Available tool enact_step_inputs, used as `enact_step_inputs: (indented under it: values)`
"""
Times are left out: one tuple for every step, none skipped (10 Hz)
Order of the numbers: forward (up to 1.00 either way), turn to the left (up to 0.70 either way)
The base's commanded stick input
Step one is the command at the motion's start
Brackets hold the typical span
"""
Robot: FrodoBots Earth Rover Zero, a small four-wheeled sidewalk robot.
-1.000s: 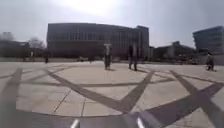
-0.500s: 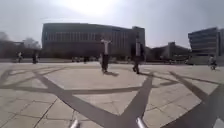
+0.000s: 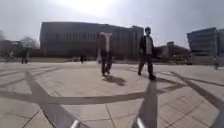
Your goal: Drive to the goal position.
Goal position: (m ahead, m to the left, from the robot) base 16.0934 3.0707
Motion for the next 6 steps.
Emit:
enact_step_inputs:
  values:
    - [0.85,0.18]
    - [0.85,0.15]
    - [0.85,0.12]
    - [0.85,0.09]
    - [0.85,0.06]
    - [0.85,0.03]
